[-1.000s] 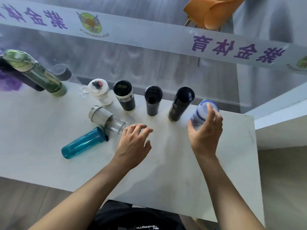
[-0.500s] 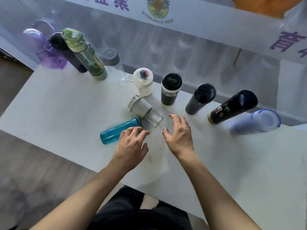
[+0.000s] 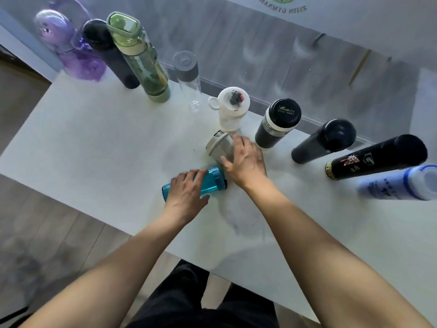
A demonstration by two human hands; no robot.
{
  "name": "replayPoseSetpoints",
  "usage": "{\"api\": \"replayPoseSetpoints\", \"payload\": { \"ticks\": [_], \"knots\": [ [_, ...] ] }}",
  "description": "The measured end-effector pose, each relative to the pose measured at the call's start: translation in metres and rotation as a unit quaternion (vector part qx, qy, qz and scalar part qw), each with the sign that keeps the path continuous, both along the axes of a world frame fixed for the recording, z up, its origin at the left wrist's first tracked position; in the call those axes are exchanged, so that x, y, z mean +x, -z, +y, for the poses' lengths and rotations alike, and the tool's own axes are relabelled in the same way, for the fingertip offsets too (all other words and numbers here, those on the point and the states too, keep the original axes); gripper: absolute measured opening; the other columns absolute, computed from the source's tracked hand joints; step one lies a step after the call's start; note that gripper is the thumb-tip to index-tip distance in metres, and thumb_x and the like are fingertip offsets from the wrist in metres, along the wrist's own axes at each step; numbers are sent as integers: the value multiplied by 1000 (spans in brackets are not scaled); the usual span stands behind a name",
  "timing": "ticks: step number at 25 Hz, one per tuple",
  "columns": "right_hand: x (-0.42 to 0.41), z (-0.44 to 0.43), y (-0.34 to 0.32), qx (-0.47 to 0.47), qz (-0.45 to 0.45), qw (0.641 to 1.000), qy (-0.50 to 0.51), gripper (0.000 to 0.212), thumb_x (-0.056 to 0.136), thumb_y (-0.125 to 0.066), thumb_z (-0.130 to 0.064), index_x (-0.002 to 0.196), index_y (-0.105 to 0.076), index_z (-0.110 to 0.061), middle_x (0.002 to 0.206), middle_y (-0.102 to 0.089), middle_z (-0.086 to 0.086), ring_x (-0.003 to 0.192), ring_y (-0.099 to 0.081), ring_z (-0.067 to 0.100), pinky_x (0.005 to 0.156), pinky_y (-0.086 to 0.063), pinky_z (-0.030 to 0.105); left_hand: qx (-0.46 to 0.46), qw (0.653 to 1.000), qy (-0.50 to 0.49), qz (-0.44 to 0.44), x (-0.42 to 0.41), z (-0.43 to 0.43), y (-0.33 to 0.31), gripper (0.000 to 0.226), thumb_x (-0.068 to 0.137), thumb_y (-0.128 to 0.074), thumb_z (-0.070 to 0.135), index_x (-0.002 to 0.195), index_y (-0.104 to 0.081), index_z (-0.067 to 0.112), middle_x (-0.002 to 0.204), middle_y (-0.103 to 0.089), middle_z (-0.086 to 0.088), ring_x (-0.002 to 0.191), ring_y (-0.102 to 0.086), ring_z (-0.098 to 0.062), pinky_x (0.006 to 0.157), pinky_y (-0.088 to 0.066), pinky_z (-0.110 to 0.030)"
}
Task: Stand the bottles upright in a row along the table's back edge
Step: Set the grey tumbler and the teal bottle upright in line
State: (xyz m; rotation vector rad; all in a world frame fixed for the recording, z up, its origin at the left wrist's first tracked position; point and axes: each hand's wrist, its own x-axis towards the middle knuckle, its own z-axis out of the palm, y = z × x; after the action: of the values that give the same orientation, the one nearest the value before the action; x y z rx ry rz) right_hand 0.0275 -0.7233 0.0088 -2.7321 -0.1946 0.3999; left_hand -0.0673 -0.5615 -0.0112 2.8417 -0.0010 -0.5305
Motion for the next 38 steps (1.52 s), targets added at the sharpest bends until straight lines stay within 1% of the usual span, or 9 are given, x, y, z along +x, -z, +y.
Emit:
{"api": "replayPoseSetpoints", "payload": {
  "ticks": [4, 8, 12, 18, 23, 27, 29, 33, 38],
  "knots": [
    [26, 19, 13, -19, 79, 997, 9, 71, 86, -65, -48, 143, -36, -17, 135, -52, 14, 123, -52, 36, 104, -43, 44, 8, 1000, 7, -5, 7, -10, 14, 74, 83, -64, 52, 144, -34, 23, 136, -52, -5, 118, -51, -32, 96, -40, -44],
    [29, 21, 21, 60, 142, 985, 71, 78, 77, -72, -54, 139, -40, -19, 135, -52, 11, 126, -52, 33, 106, -44, 44, -3, 1000, 24, -14, 9, -20, 20, 74, 79, -70, 49, 139, -38, 18, 130, -57, -6, 114, -53, -31, 92, -41, -43],
    [2, 1, 12, 98, 104, 985, 91, 89, 69, -79, -46, 144, -37, -24, 135, -50, 10, 124, -53, 31, 106, -44, 42, -36, 999, 37, -10, -1, -15, 18, 78, 76, -73, 46, 141, -39, 18, 126, -58, -8, 110, -54, -32, 90, -44, -43],
    [-60, -60, -16, 191, 55, 954, 227, 97, 60, -80, -39, 141, -28, -45, 134, -41, -1, 121, -55, 26, 107, -46, 42, -101, 992, 36, -72, -17, -17, -12, 87, 71, -77, 41, 145, -35, 22, 123, -57, -11, 104, -55, -34, 91, -47, -44],
    [-120, -118, -26, 174, -33, 931, 318, 87, 62, -87, -35, 134, -39, -32, 130, -53, -2, 119, -55, 22, 103, -48, 42, -169, 978, 66, -99, -14, -46, -39, 86, 69, -80, 33, 142, -34, 25, 121, -57, -9, 103, -56, -32, 89, -47, -41],
    [-164, -162, -24, 167, -90, 898, 396, 86, 61, -91, -30, 133, -44, -23, 126, -54, 0, 118, -54, 20, 96, -40, 21, -231, 964, 95, -95, -8, -80, -48, 79, 69, -80, 28, 134, -34, 27, 122, -56, -4, 100, -57, -29, 75, -47, -33],
    [-183, -182, -22, 152, -109, 887, 421, 89, 61, -92, -28, 135, -44, -18, 127, -52, 4, 118, -52, 21, 95, -36, 17, -247, 957, 116, -94, -9, -101, -50, 78, 69, -81, 27, 132, -35, 26, 123, -54, -4, 101, -57, -27, 76, -48, -33],
    [-208, -220, -18, 142, -122, 876, 444, 96, 61, -93, -18, 141, -41, -15, 131, -50, 9, 121, -50, 24, 100, -39, 24, -218, 957, 159, -102, -18, -141, -52, 77, 68, -82, 32, 130, -36, 26, 122, -56, -1, 103, -56, -26, 76, -45, -30],
    [-208, -277, -20, 148, -118, 869, 457, 90, 66, -91, -25, 140, -40, -20, 127, -48, 10, 113, -53, 25, 96, -48, 32, -245, 956, 142, -76, -25, -195, -53, 77, 71, -82, 30, 130, -35, 29, 125, -54, -1, 106, -54, -24, 85, -48, -32]
  ]
}}
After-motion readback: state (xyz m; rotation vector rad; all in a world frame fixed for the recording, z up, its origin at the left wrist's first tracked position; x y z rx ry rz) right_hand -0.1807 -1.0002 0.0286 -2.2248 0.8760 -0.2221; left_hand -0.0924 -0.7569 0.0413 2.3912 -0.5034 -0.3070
